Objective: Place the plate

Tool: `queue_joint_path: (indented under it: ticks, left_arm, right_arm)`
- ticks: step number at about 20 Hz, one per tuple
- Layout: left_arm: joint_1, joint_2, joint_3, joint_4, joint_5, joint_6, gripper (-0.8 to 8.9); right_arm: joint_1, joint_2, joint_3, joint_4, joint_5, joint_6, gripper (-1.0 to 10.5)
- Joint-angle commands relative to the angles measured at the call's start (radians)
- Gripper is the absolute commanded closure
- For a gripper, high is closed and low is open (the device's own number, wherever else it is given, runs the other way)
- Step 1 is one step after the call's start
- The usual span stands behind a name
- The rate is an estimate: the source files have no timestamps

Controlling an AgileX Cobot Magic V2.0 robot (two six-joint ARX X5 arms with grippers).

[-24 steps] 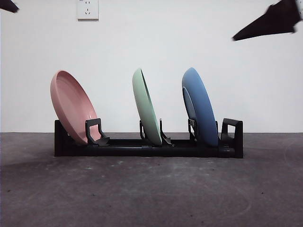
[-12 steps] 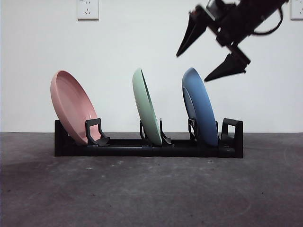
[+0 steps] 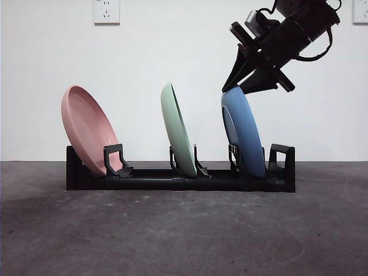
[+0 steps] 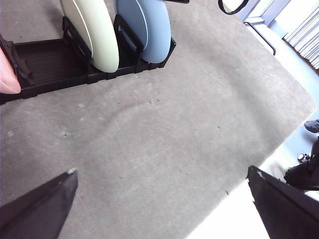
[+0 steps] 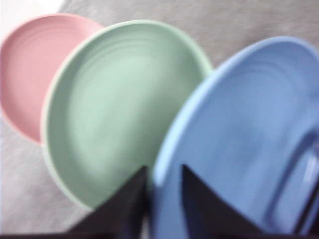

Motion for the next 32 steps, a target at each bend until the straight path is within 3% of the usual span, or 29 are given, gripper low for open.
queue_joint_path:
  ticks: [1,9,17,19,24,26,28,32]
  left_arm:
    - [-0.004,0.004,0.021,0.008,0.005,-0.001,2.2]
    - [-0.004,0.004,0.021,0.008,0.005,-0.001,2.21]
    - [-0.004,0.005,0.021,0.014,0.005,0.005,2.21]
    - [-0.004,0.006,0.021,0.016,0.004,0.006,2.21]
    - [-0.004,0.006,0.021,0.036,0.004,0.014,2.21]
    - [-0.004,0.007,0.021,0.059,0.004,0.014,2.21]
    - [-0.004,0.009,0.021,0.071,0.004,0.013,2.21]
    - [-0.004,0.021,0.02,0.069,0.004,0.014,2.21]
  right_arm:
    - [0.004,0.016,0.023,0.0,-0.017,0.016,9.4]
    - [-0.002,-0.03,0.035,-0.001,-0.066,0.089,9.4]
    - [-0.002,-0.271,0.035,-0.061,-0.105,0.093,9.4]
    - [0.0,-0.341,0.035,-0.141,-0.119,0.062,9.4]
    - [0.08,-0.477,0.034,-0.394,-0.101,-0.119,9.4]
    - [0.146,-0.514,0.032,-0.498,-0.017,-0.18,9.4]
    - [0.243,-0.541,0.027,-0.591,0.129,-0.219,9.4]
    - [0.434,-0.563,-0.033,-0.626,0.322,-0.214,9.4]
